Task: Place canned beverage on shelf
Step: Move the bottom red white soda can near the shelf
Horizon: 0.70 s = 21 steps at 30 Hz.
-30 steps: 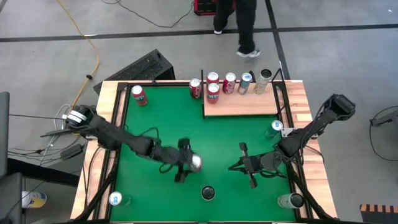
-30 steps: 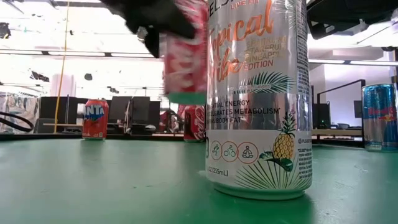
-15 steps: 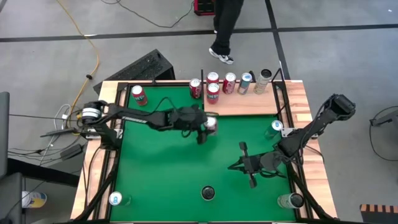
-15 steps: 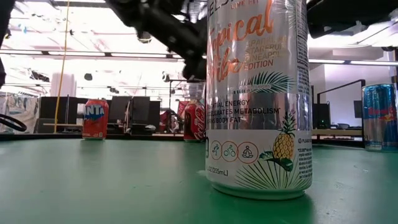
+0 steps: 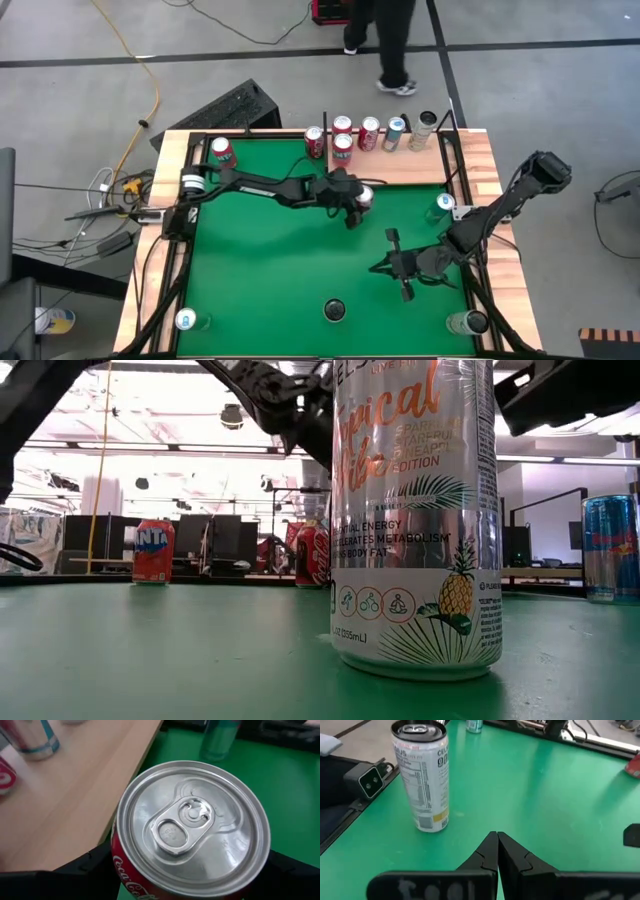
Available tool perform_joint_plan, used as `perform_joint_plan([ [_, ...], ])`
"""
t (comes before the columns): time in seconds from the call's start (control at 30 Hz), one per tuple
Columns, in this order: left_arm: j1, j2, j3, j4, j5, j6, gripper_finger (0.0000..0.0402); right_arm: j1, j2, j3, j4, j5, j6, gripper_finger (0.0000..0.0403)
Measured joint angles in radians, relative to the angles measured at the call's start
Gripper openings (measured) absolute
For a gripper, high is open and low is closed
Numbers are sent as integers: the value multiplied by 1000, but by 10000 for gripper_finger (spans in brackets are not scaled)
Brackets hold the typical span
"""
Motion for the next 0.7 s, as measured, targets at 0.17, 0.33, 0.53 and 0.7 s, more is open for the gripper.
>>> perform_joint_plan([
  [0.17,0,50,25,1,-28,1,285,9,0,0,-14,9,24,27],
  [0.33,2,54,28,8,-44,16,295,26,0,0,-18,28,34,27],
  [0.53,2,52,29,8,-45,16,356,26,0,0,-17,29,42,27],
  [0.7,2,51,30,0,-48,17,374,26,0,0,-17,28,49,27],
])
